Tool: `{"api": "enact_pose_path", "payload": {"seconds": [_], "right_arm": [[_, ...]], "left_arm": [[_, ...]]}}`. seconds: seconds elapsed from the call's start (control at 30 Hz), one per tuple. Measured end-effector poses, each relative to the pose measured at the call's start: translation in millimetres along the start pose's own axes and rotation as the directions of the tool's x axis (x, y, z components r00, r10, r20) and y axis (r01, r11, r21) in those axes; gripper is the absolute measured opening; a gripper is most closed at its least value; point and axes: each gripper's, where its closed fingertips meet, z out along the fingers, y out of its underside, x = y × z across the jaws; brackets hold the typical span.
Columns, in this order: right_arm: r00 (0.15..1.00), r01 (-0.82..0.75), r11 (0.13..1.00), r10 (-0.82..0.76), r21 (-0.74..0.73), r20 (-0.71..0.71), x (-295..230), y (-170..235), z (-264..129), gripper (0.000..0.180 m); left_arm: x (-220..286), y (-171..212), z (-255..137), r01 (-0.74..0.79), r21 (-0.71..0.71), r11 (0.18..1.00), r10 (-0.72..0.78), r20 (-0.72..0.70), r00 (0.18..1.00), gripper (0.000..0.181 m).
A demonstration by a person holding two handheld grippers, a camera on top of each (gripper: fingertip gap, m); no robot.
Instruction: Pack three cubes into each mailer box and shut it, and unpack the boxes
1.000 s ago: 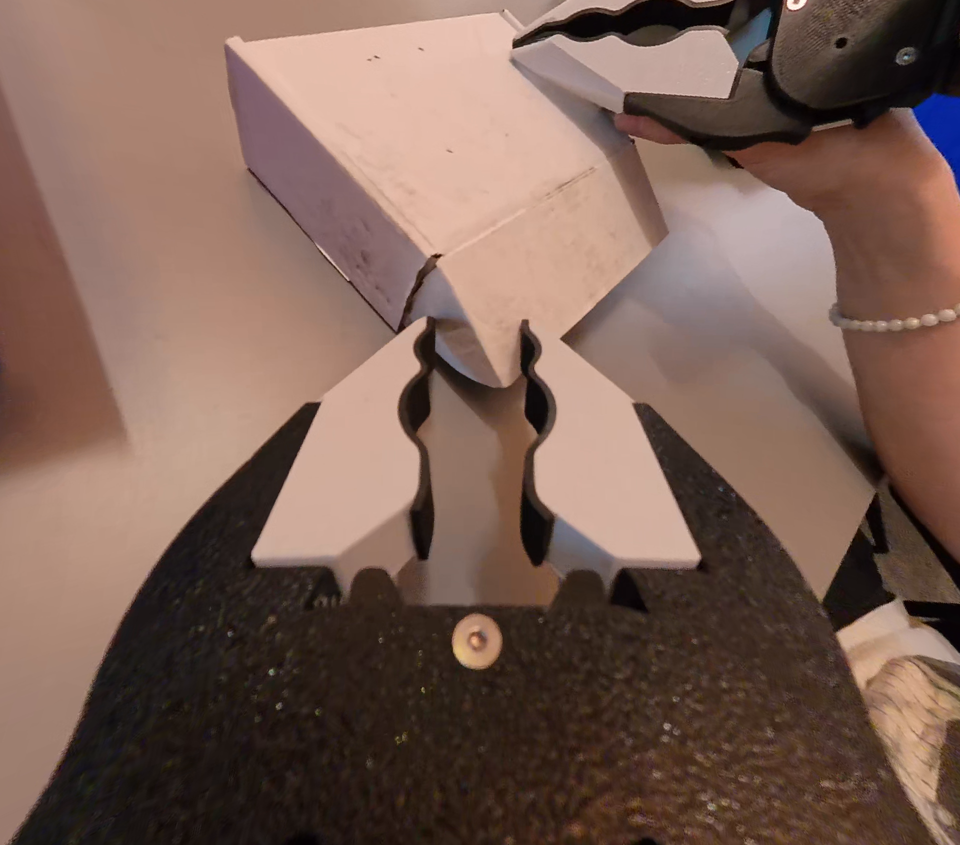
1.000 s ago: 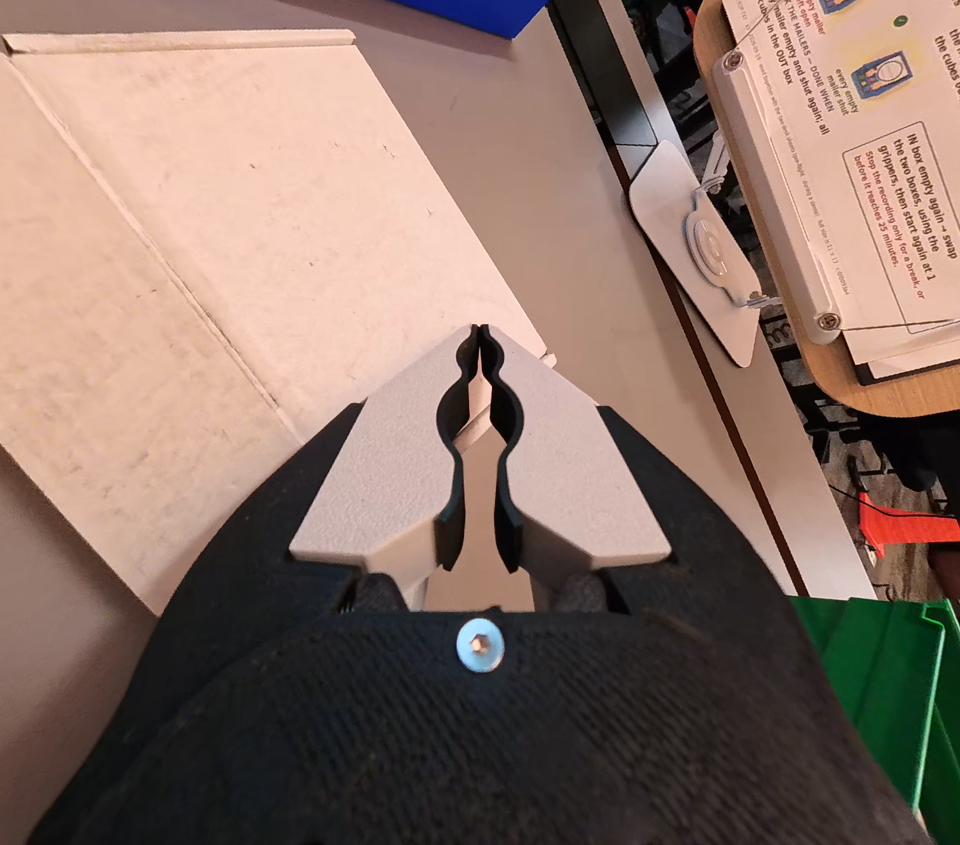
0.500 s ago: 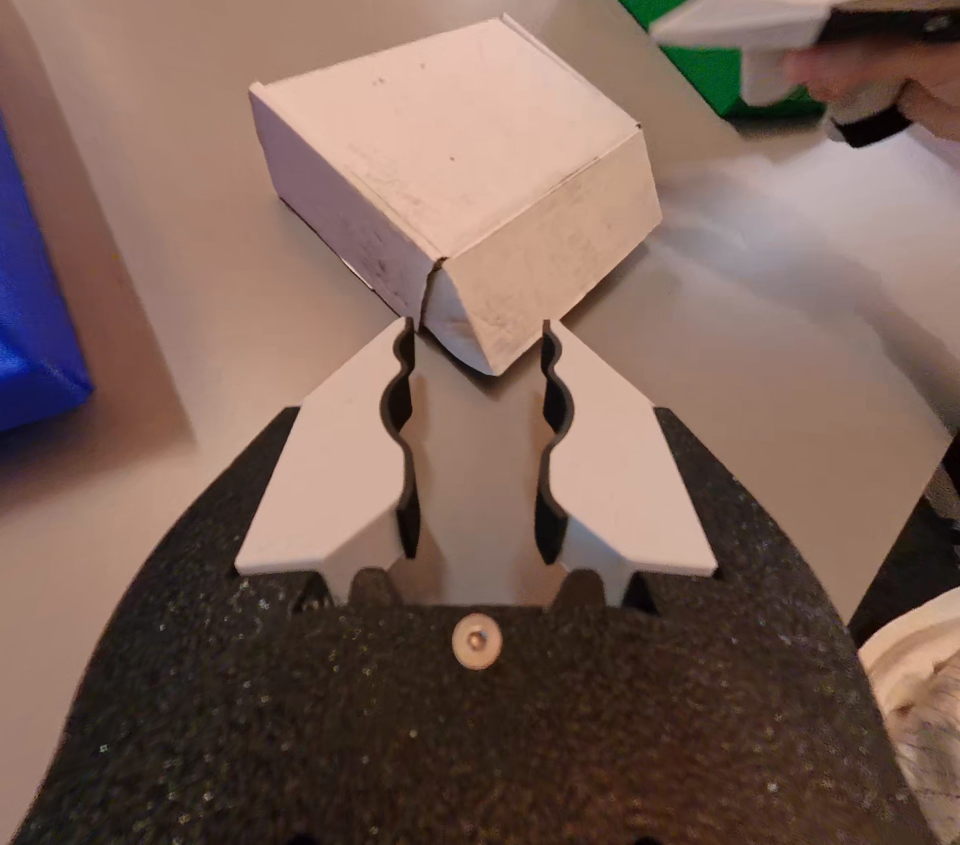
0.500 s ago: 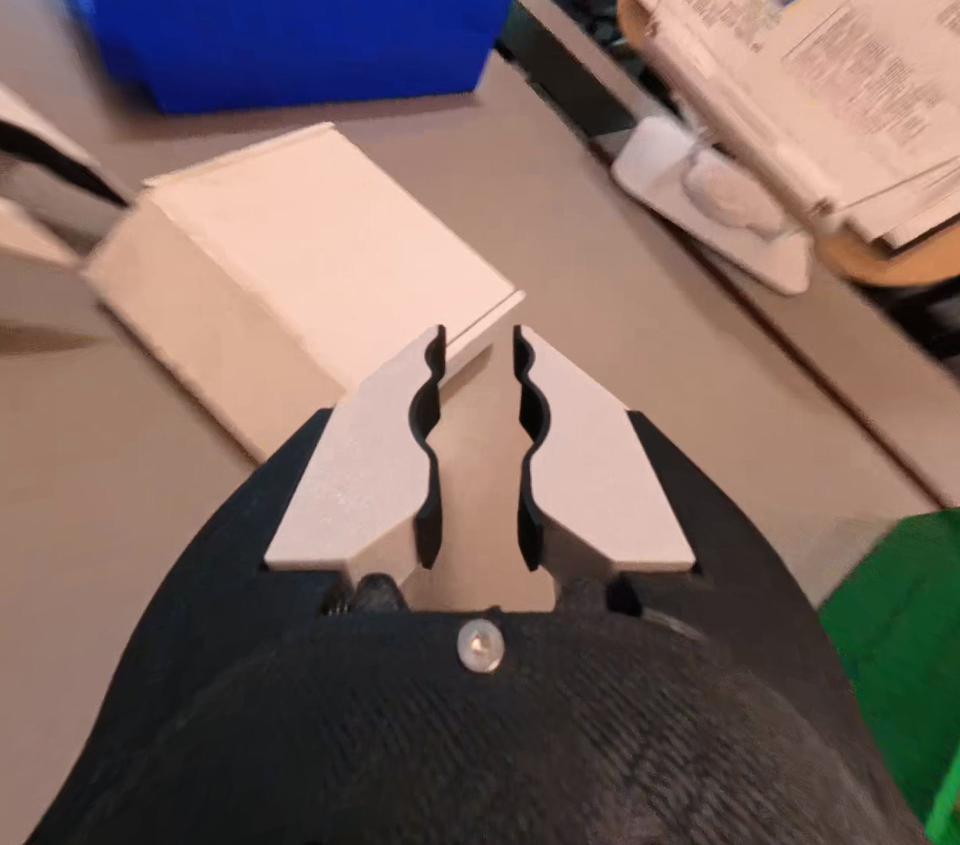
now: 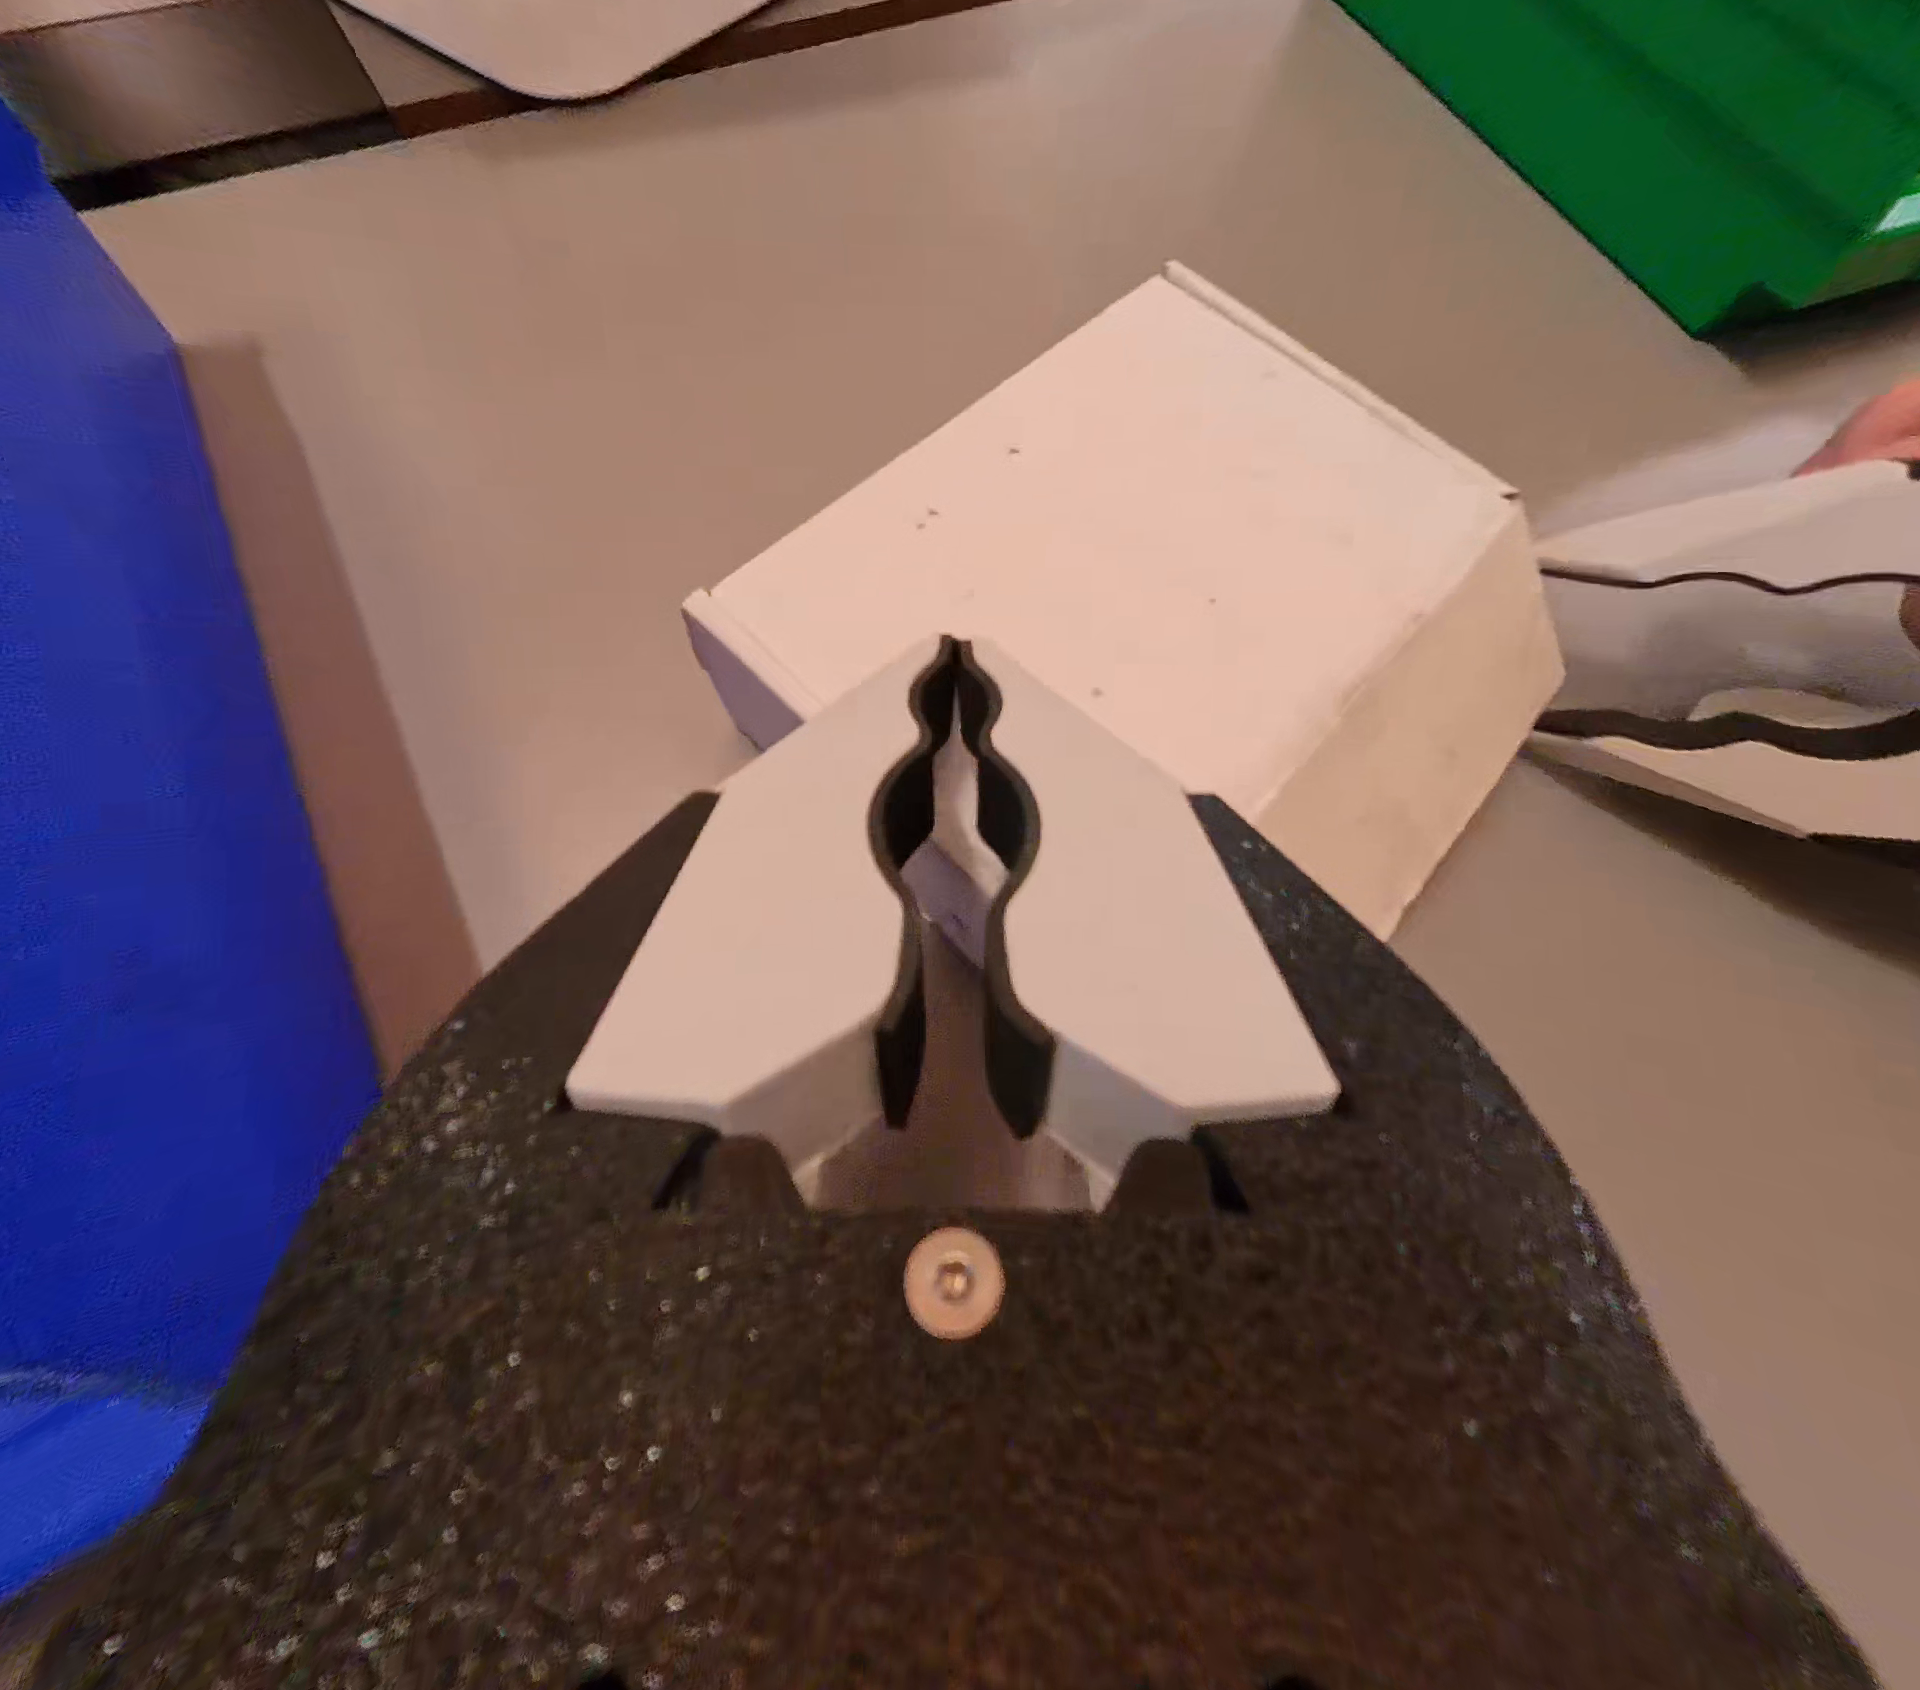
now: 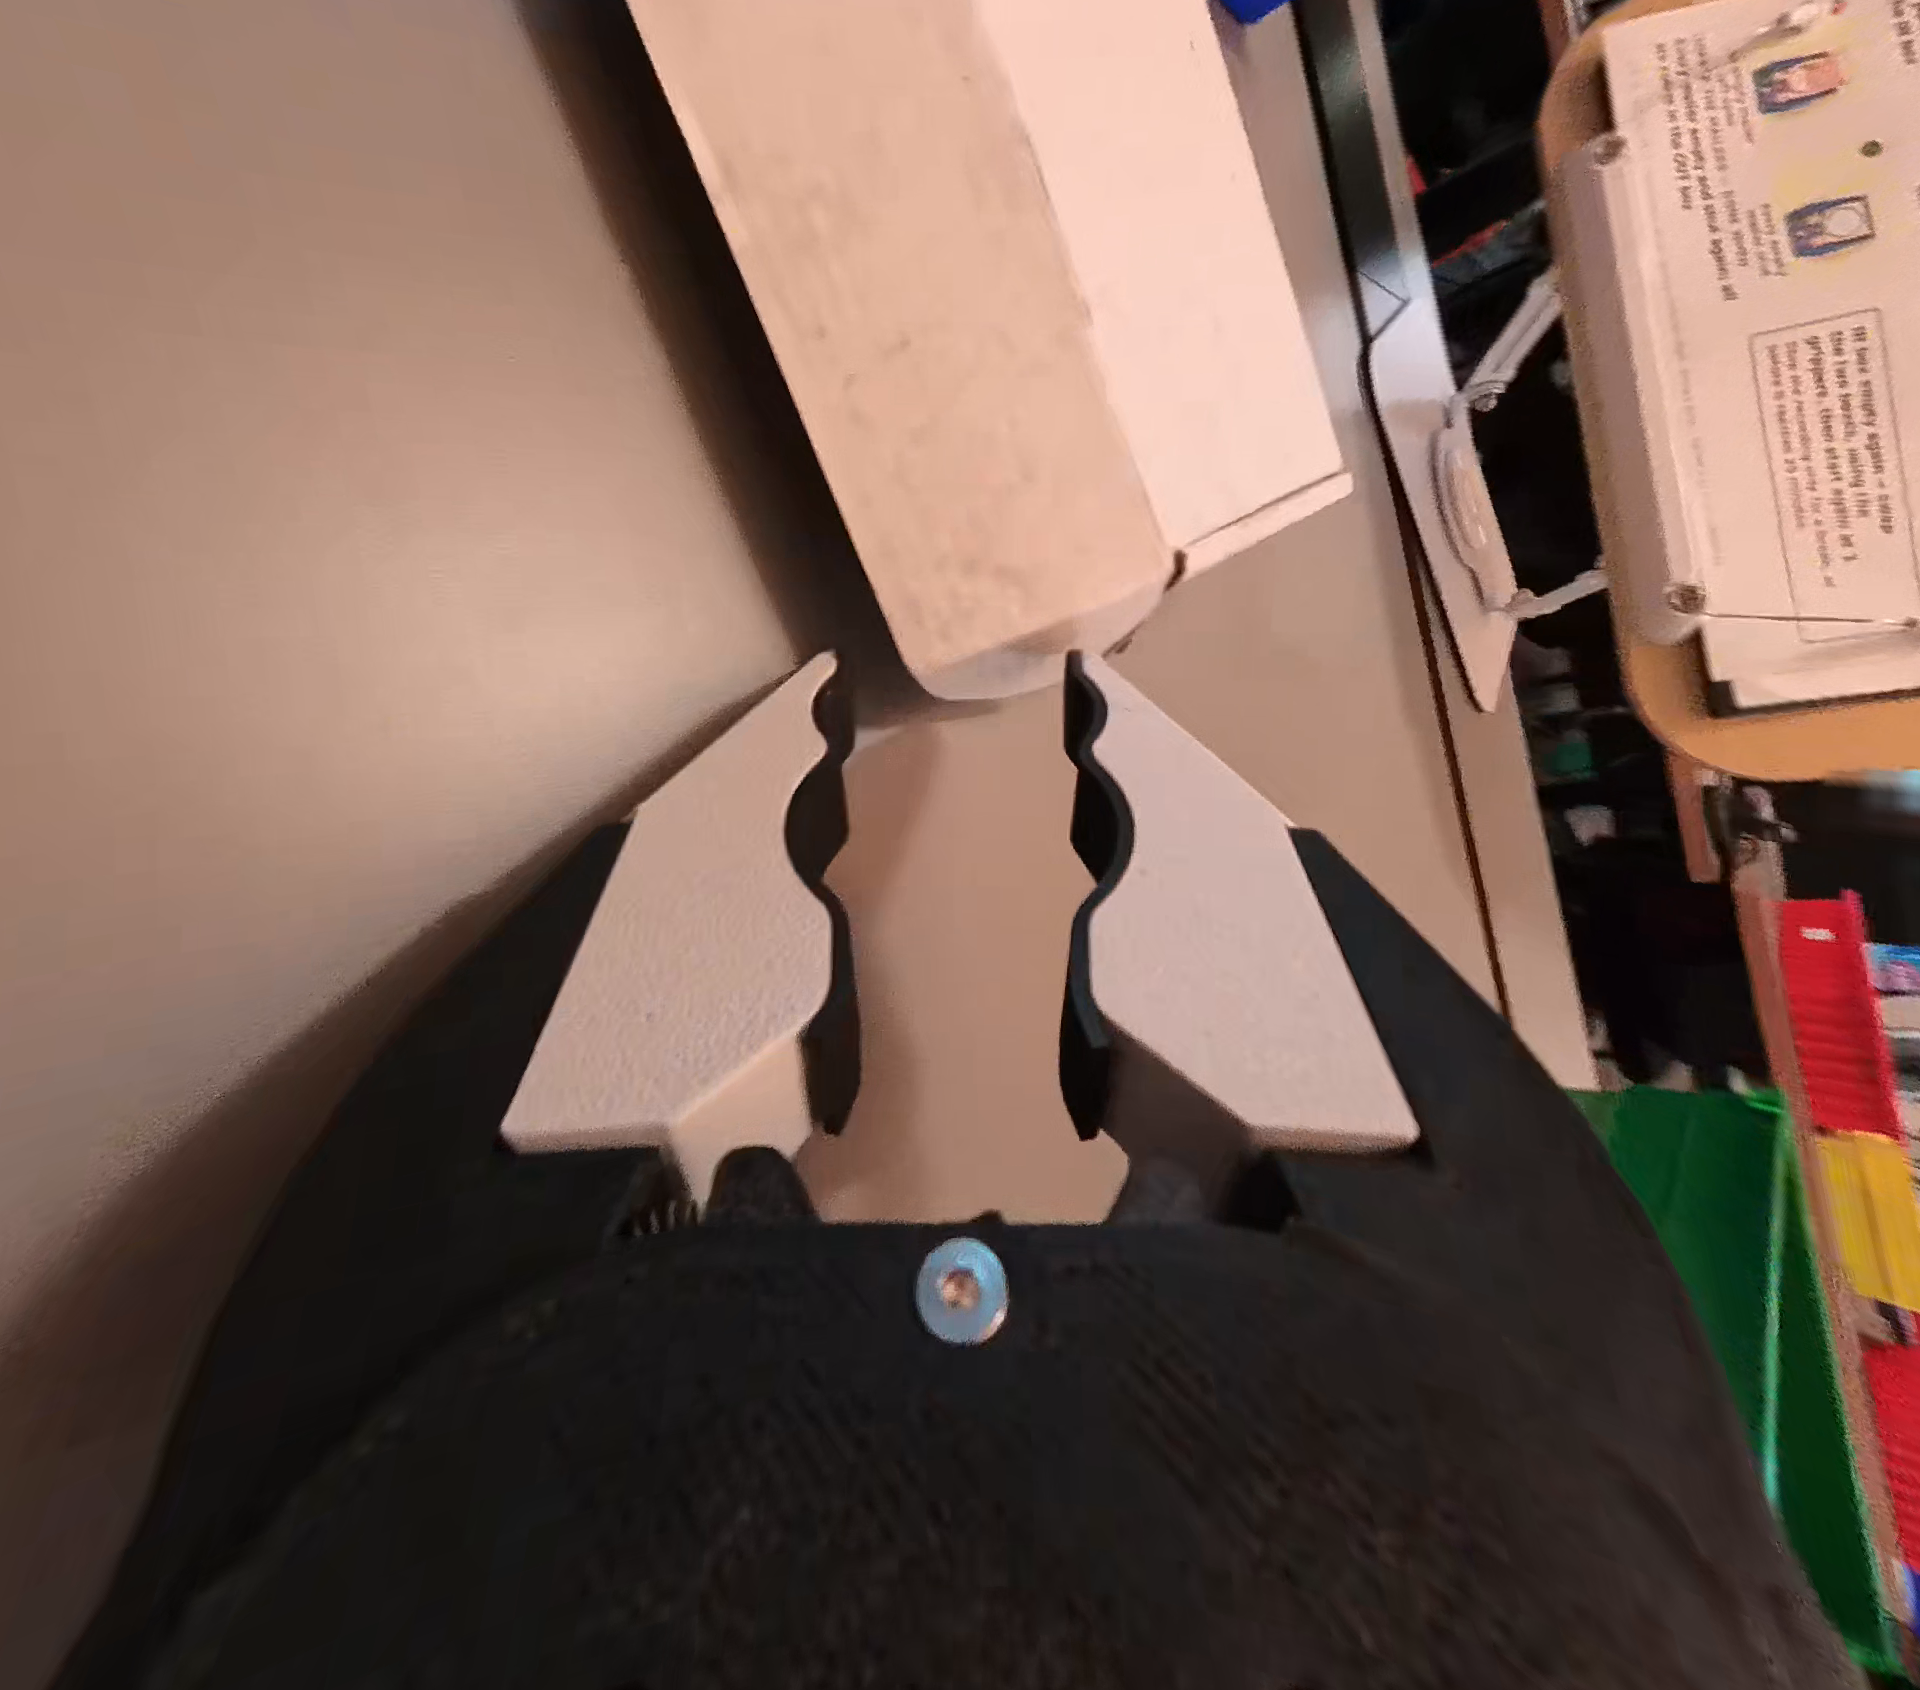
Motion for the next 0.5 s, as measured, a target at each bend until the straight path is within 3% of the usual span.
{"api": "enact_pose_path", "payload": {"seconds": [0.17, 0.5], "right_arm": [[0.994, 0.023, 0.999, -0.026, -0.026, -0.102, 8.2, 3.5, 4.0, 0.025], [0.975, -0.22, 0.972, 0.215, 0.086, 0.059, 2.9, -2.8, -10.6, 0.009]], "left_arm": [[-0.4, -0.1, 1.0, -0.015, 0.022, 1.0, 0.015, 0.013, 1.0, 0.0], [-0.2, 0.0, 1.2, -0.024, 0.031, 0.999, 0.023, 0.016, 1.0, 0.0]]}}
